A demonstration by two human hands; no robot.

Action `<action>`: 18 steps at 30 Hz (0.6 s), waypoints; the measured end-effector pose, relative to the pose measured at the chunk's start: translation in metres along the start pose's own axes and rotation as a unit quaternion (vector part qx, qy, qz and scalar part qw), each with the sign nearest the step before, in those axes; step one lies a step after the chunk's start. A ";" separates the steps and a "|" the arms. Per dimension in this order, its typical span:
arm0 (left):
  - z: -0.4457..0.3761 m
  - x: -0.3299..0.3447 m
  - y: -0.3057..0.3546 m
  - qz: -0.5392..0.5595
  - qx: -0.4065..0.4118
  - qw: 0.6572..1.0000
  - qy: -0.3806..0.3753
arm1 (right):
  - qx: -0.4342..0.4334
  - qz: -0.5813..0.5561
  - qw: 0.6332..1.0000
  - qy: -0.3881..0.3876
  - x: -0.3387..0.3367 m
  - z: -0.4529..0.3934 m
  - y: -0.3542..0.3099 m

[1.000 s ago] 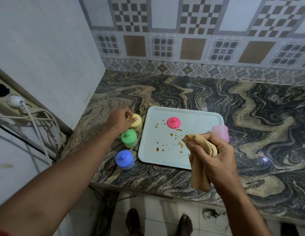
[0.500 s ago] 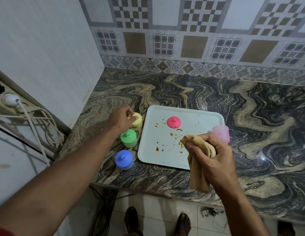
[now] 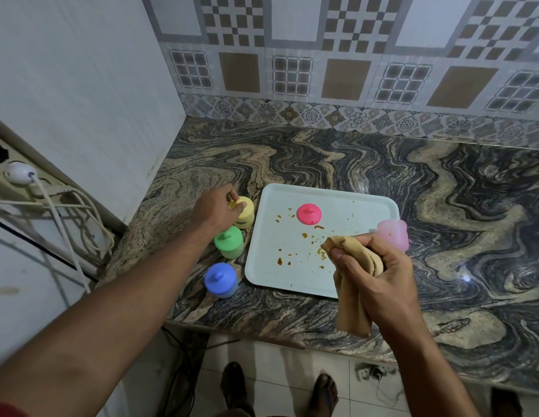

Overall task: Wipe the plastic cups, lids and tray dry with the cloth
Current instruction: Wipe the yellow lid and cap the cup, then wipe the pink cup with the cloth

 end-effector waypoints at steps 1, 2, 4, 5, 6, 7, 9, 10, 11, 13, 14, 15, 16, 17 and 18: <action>0.000 -0.001 0.001 -0.003 -0.001 1.000 0.001 | 0.002 -0.001 1.000 0.001 -0.001 0.000 0.001; 0.000 -0.001 0.002 -0.009 -0.001 1.000 0.002 | 0.004 -0.003 1.000 0.004 -0.002 0.001 0.001; -0.001 0.000 0.004 -0.024 0.002 1.000 -0.001 | 0.006 0.001 1.000 0.011 -0.005 0.001 0.001; -0.002 0.000 0.005 -0.029 0.003 1.000 -0.006 | 0.006 0.006 1.000 0.014 -0.006 0.001 0.002; -0.003 0.000 0.004 -0.033 0.001 0.999 -0.012 | 0.004 0.010 1.000 0.017 -0.007 0.001 0.002; -0.004 0.000 0.004 -0.036 -0.003 0.999 -0.019 | 0.003 0.013 1.000 0.018 -0.008 0.002 0.002; -0.007 -0.001 0.003 -0.045 -0.011 0.999 -0.028 | 0.001 0.019 1.000 0.019 -0.009 0.002 0.003; -0.008 -0.001 0.003 -0.049 -0.013 0.998 -0.031 | 0.001 0.023 1.000 0.020 -0.010 0.001 0.003; -0.008 -0.001 0.004 -0.052 -0.014 0.998 -0.032 | 0.001 0.027 0.999 0.019 -0.010 0.001 0.003; -0.008 0.000 0.004 -0.053 -0.014 0.998 -0.033 | 0.000 0.023 1.000 0.017 -0.009 0.001 0.003; -0.008 0.000 0.003 -0.051 -0.014 0.998 -0.032 | 0.002 0.018 1.000 0.017 -0.008 0.001 0.002; -0.008 0.000 0.002 -0.048 -0.011 0.998 -0.030 | 0.003 0.012 1.000 0.017 -0.007 0.001 0.002; -0.008 0.000 0.002 -0.043 -0.008 0.999 -0.027 | 0.004 0.008 1.000 0.016 -0.007 0.000 0.002; -0.007 0.001 0.001 -0.036 -0.006 0.999 -0.023 | 0.007 0.005 1.000 0.017 -0.006 0.001 0.002; -0.006 0.000 0.000 -0.028 -0.007 0.999 -0.019 | 0.008 0.005 1.000 0.018 -0.006 0.001 0.001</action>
Point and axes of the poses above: each hand's wrist, its own z-axis away from the middle knuckle, its own x-axis out of the palm, y = z × x, the point moved 7 cm from there along -z, towards the middle knuckle, and after that the axes turned 7 degrees about x, right-handed, at the moved point
